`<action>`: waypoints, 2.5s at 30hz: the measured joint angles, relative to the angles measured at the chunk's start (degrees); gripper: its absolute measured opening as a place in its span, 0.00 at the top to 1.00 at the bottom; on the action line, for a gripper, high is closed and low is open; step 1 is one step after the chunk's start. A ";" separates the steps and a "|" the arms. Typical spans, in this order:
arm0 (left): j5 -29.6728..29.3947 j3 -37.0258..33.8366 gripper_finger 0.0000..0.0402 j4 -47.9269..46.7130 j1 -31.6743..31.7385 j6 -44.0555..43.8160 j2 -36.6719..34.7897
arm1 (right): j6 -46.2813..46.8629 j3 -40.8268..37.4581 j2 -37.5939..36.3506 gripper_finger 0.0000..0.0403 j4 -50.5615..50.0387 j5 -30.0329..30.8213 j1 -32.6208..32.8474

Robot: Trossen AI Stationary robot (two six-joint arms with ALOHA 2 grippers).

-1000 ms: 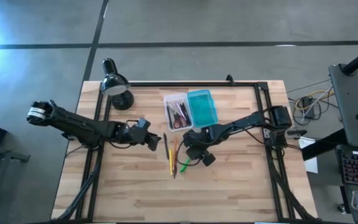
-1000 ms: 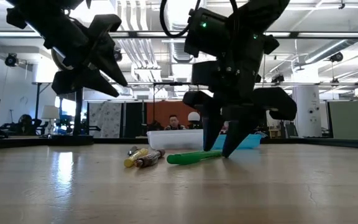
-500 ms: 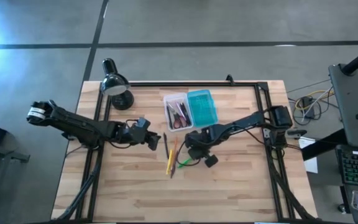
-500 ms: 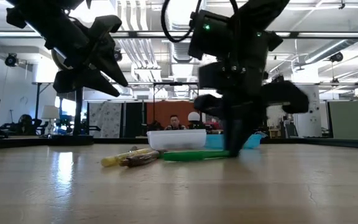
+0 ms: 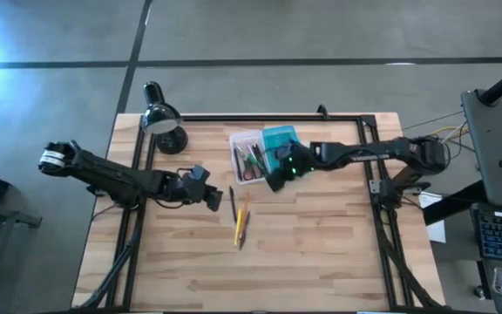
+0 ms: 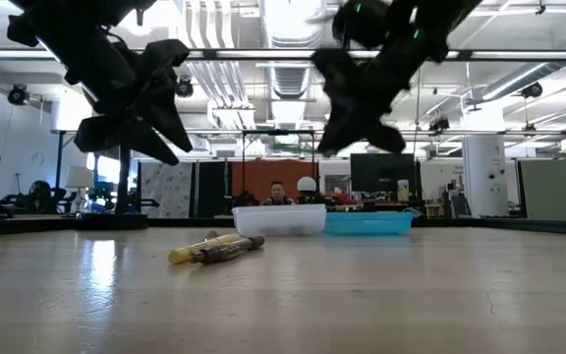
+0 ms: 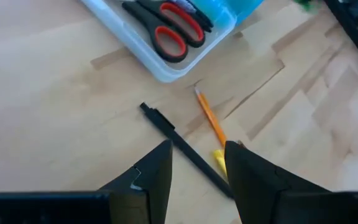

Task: Pick & place school supplies into a supply box
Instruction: Put the green pen into the blue supply box, then put the black pen into the blue supply box

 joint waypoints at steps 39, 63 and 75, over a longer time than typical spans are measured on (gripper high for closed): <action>6.98 19.06 0.67 -9.45 2.48 -28.30 32.26 | -7.99 5.96 3.93 0.39 -18.02 19.60 -4.64; 17.13 22.07 0.99 -20.85 8.30 -27.14 30.55 | -11.44 -14.29 -17.86 0.42 -14.43 21.73 -11.23; 1.78 23.58 0.99 -12.98 15.27 -35.57 13.76 | -11.18 -20.63 -25.67 0.42 -8.59 23.51 -15.31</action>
